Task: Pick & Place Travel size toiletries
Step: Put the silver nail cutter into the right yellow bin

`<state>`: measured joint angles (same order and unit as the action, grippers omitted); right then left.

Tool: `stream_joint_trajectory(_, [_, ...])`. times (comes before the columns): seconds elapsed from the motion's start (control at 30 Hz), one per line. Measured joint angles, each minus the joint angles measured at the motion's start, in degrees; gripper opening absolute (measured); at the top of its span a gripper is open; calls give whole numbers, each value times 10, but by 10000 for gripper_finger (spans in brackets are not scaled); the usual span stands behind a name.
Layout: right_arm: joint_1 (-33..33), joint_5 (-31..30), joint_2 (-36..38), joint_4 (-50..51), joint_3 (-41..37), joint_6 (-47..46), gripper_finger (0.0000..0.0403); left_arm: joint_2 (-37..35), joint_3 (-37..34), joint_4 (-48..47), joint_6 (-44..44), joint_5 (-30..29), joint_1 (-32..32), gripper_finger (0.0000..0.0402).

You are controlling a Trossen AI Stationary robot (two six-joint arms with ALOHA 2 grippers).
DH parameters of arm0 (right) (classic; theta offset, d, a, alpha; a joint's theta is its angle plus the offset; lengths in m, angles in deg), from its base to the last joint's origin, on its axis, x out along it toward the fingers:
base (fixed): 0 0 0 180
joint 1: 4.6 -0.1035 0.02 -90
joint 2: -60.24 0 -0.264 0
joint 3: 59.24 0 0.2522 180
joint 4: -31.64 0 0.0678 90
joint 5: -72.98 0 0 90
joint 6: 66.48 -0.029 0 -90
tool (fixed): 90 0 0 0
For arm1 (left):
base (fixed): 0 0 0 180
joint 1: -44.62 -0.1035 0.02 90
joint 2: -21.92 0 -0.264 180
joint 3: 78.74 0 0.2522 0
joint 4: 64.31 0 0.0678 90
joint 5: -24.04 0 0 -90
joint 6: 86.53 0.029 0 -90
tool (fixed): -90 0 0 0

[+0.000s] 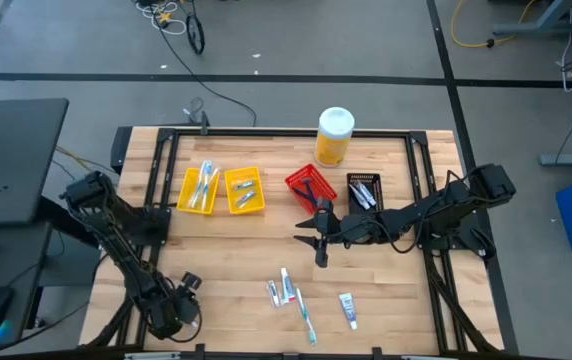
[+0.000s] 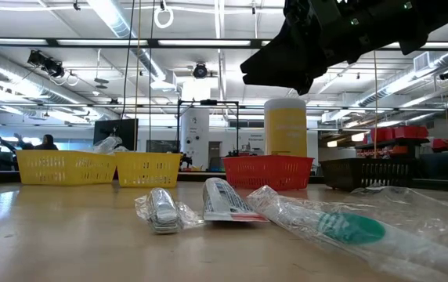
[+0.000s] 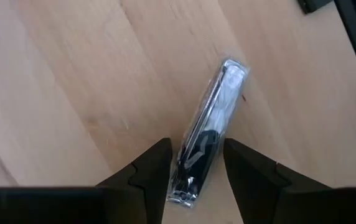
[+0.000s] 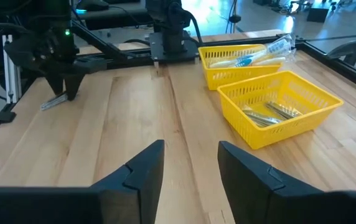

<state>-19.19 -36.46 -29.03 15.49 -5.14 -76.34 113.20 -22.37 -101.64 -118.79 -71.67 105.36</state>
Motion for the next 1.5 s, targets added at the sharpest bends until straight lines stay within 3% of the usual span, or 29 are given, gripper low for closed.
stream_joint_trajectory(0.43, [0,0,0,0,0,0,146,1,2,-2,-9,-38,0,64])
stream_joint_trajectory(0.6, [0,-1,0,0,0,0,156,8,29,-26,27,-169,-9,75])
stream_joint_trajectory(0.73, [0,-20,0,1,0,0,162,6,68,-83,-9,-255,-33,73])
stream_joint_trajectory(0.97, [0,-25,0,4,0,0,155,5,113,-150,-23,-342,-137,62])
stream_joint_trajectory(1.13, [0,-25,0,5,0,0,146,3,128,-148,13,-324,-229,81])
stream_joint_trajectory(1.33, [0,-25,0,7,0,0,148,3,150,-154,43,-321,-338,61])
stream_joint_trajectory(1.5, [0,-25,0,15,0,3,157,2,176,-171,107,-320,-427,67])
